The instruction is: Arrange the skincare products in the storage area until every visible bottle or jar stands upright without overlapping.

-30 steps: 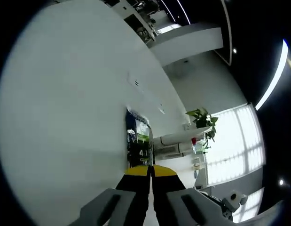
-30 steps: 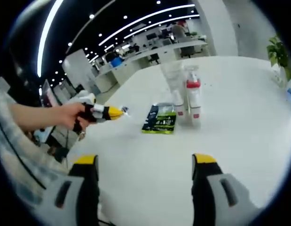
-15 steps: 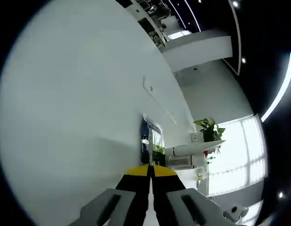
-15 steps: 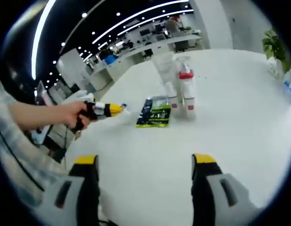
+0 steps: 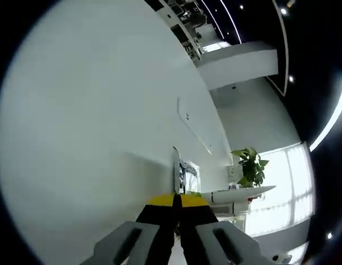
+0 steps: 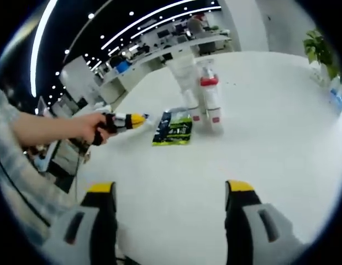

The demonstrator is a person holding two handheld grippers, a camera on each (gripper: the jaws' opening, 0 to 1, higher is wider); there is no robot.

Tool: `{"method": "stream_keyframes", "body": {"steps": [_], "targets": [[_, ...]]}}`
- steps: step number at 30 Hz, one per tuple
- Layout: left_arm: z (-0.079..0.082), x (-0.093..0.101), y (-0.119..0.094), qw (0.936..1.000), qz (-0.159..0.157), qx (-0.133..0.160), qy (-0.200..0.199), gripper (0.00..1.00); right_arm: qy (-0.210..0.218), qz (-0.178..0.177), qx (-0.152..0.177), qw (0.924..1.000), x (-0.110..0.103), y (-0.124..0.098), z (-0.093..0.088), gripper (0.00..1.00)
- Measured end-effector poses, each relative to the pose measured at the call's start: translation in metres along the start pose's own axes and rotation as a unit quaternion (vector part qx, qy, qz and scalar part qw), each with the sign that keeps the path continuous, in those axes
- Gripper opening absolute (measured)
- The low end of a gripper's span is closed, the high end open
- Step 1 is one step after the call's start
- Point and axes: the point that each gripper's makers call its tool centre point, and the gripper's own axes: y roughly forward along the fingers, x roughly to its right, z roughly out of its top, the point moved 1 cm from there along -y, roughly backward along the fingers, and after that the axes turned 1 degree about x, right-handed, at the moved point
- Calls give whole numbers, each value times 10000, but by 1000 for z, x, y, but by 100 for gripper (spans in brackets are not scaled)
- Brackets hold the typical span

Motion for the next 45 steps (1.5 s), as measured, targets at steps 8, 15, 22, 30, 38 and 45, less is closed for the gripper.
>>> {"method": "stream_keyframes", "body": {"steps": [8,15,22,30,38,45], "targets": [[5,-9,7,9998,154,-63,71,0,-99,1,-121,9999,-3,3,-3,79],[6,-17,11,9989,448,-118,105,0,-61,-15,-196,9998,-2,4,-7,79],[8,-25,12,9972,744,-102,-16,3,-9,-1,-215,9998,1,3,-10,79],[10,-25,10,9956,928,-145,36,4,82,49,-234,9997,-1,3,-14,79],[8,-25,5,9922,1198,-330,102,7,106,103,-149,9998,-5,0,-12,79],[5,-26,1,9905,1337,-302,113,10,104,111,-141,9998,-7,-5,-17,79]]}}
